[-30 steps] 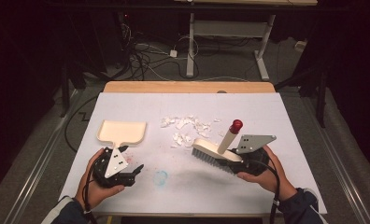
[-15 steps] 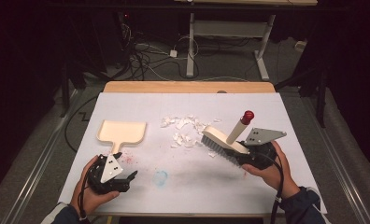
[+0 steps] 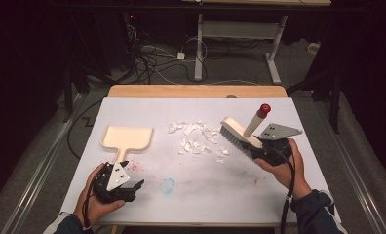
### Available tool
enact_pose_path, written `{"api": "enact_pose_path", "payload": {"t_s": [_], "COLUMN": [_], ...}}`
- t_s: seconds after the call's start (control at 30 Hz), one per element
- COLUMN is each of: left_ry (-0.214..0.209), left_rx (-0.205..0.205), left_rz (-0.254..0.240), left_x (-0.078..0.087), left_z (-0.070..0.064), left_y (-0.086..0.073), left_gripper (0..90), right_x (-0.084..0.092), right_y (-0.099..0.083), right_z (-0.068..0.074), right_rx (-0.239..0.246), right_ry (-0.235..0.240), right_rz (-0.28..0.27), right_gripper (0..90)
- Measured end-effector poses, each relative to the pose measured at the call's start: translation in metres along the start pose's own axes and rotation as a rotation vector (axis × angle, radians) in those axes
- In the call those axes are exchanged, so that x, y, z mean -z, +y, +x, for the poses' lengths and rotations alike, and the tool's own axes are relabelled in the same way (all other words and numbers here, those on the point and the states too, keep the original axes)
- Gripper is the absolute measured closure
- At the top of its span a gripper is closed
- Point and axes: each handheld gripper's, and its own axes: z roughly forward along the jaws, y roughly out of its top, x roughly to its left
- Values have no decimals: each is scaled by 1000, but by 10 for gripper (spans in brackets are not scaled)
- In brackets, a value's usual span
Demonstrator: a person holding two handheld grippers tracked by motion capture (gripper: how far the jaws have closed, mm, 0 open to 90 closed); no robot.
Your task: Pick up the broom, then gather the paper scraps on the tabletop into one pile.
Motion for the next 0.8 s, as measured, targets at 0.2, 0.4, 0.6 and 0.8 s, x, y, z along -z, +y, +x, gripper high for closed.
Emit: {"api": "enact_pose_path", "payload": {"t_s": [0.2, 0.4, 0.6, 0.8], "left_ry": [-3, -6, 1, 4], "left_rx": [-3, -4, 2, -12], "left_rz": [11, 10, 21, 27], "left_x": [-1, -2, 0, -3], "left_z": [0, -1, -1, -2], "left_y": [-1, 0, -3, -1], "left_gripper": [197, 198, 198, 198], "right_x": [-16, -40, -75, -113], "right_y": [7, 18, 22, 24], "right_z": [-17, -39, -52, -48], "right_rx": [21, 2, 24, 111], "right_ry": [-120, -157, -233, -316], "right_rz": [42, 72, 127, 190], "right_gripper": [679, 678, 679, 679]}}
